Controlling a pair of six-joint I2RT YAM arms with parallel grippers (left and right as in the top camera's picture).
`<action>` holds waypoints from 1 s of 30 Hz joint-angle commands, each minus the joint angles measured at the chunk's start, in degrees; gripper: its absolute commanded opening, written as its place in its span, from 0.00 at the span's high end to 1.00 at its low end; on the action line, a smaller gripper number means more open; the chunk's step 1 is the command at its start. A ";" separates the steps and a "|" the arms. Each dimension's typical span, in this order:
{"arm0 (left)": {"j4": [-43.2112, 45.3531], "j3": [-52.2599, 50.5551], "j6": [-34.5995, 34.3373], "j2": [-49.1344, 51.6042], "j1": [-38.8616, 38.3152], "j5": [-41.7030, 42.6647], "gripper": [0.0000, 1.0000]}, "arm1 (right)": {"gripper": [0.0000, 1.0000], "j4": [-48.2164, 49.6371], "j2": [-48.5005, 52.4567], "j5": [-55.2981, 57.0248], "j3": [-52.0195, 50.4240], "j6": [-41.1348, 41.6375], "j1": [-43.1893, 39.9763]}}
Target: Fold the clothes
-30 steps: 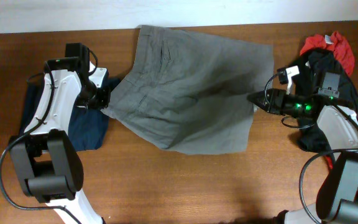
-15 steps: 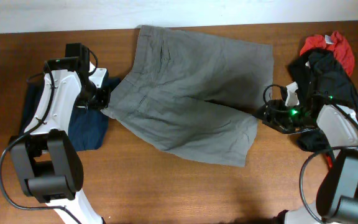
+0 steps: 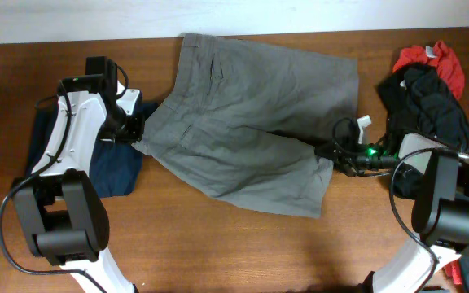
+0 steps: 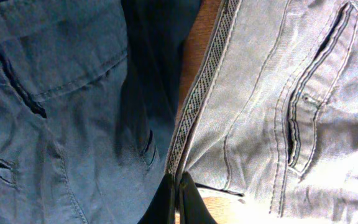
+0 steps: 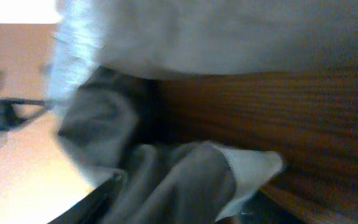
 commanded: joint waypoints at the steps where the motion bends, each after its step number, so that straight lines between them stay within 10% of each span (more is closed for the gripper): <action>1: -0.37 0.52 -0.50 -0.83 0.02 -0.98 1.00 | 0.65 1.81 0.87 -22.38 -0.42 -6.97 1.07; 8: -0.33 0.52 -0.50 -0.83 0.02 -0.98 1.00 | 0.75 1.49 -3.21 -30.16 0.92 -6.95 1.03; 12: -0.35 0.52 -0.48 -0.83 0.02 -1.01 1.00 | 0.47 3.82 -7.37 -27.96 0.98 -8.66 0.96; 22: -0.33 0.52 -0.48 -0.83 0.02 -1.01 1.00 | 0.59 1.25 -16.70 -6.95 1.29 -8.59 -0.20; 30: -0.35 0.52 -0.48 -0.83 0.02 -1.01 1.00 | 0.34 -4.63 -20.17 0.44 1.29 -8.57 -5.99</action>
